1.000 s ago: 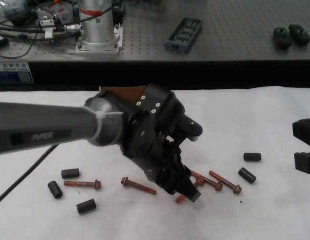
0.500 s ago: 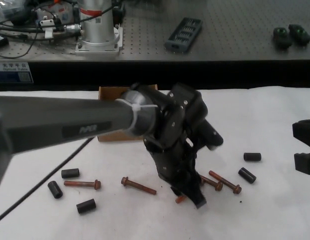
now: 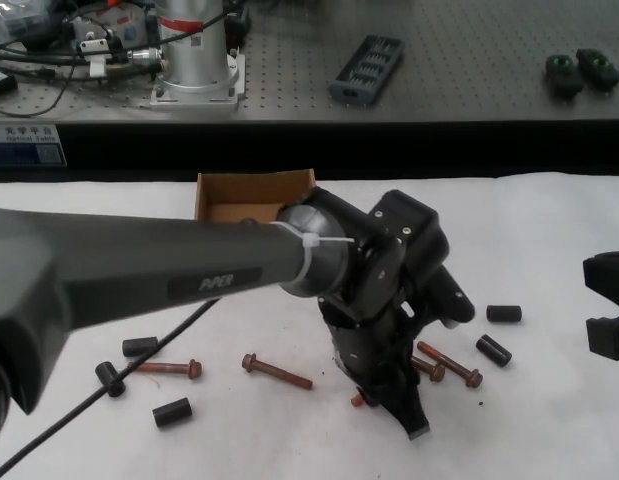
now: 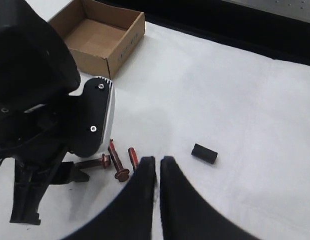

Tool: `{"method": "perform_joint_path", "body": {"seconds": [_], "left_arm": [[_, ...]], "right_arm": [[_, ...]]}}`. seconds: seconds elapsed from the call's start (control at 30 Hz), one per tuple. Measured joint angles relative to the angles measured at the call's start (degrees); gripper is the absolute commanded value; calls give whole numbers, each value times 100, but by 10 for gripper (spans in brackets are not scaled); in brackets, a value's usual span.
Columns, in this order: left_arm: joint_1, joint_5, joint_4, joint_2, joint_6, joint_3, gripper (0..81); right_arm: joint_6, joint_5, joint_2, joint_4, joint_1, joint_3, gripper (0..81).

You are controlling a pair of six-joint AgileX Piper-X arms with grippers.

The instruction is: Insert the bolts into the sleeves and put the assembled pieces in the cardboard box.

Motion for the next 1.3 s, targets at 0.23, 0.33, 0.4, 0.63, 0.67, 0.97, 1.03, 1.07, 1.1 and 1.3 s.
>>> {"method": "perform_joint_path", "body": {"seconds": [0.23,0.33,0.4,0.63,0.67,0.97,1.03,1.07,1.1,1.3], "left_arm": [[-178,-40,-68,66,84,-146,264],[-194,-54,-105,110,112,-179,201],[-194,-78,-105,110,124,-182,148],[-262,-292,20,208,231,-264,114],[-260,-356,26,212,286,-283,114],[-296,-904,47,249,554,-341,6],[-296,-1066,175,286,554,-415,6],[-284,-1115,334,315,554,-499,6],[-283,-1119,350,319,554,-507,6],[-242,-1262,1079,366,554,-756,6]], "right_arm": [[0,0,0,15,0,0,43],[0,0,0,15,0,0,43],[0,0,0,15,0,0,43],[0,0,0,15,0,0,43],[0,0,0,15,0,0,43],[0,0,0,25,0,0,43],[0,0,0,50,0,0,43],[0,0,0,126,0,0,43],[0,11,0,162,0,0,43],[0,26,16,239,0,0,43]]}}
